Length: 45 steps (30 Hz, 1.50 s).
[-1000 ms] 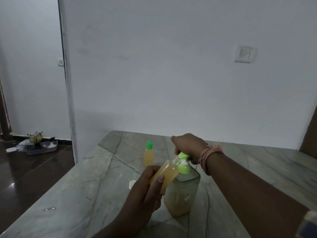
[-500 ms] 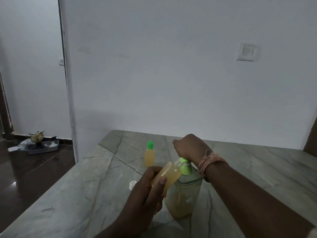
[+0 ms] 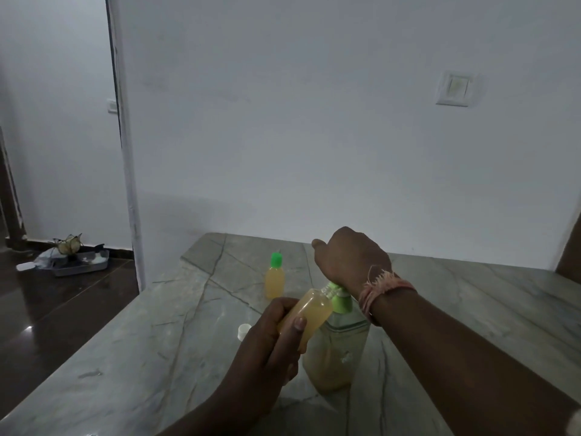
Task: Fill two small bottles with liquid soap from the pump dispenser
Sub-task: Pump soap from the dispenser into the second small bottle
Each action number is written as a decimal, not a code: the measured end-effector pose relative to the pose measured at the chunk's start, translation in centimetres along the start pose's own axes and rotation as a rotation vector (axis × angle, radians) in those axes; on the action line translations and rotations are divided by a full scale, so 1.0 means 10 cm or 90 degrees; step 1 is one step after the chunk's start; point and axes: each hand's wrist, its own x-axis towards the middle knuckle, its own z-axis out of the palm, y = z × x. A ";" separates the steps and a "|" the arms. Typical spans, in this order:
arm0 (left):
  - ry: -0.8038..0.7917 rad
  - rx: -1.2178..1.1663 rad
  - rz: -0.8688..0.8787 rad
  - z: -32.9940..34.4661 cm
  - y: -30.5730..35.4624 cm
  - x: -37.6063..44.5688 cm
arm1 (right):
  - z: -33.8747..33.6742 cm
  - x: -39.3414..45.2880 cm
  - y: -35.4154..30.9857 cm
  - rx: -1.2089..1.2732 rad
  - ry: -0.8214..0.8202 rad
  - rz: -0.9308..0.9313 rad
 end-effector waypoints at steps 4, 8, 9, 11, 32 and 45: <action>0.000 -0.007 -0.005 -0.01 -0.01 0.01 | 0.02 -0.01 0.02 0.000 0.006 0.016; -0.001 -0.024 -0.010 -0.01 -0.01 0.00 | 0.05 0.02 0.02 0.016 -0.031 0.026; -0.001 -0.027 -0.011 -0.01 -0.01 -0.01 | 0.04 0.04 0.02 0.026 -0.056 0.028; -0.002 -0.017 -0.013 0.00 0.00 -0.02 | 0.04 0.10 0.01 0.024 -0.108 0.018; 0.010 -0.028 -0.001 -0.01 0.02 -0.02 | 0.06 0.11 0.02 0.060 -0.096 0.013; 0.002 -0.007 -0.011 -0.01 0.01 -0.01 | 0.04 0.10 0.01 -0.022 -0.093 -0.013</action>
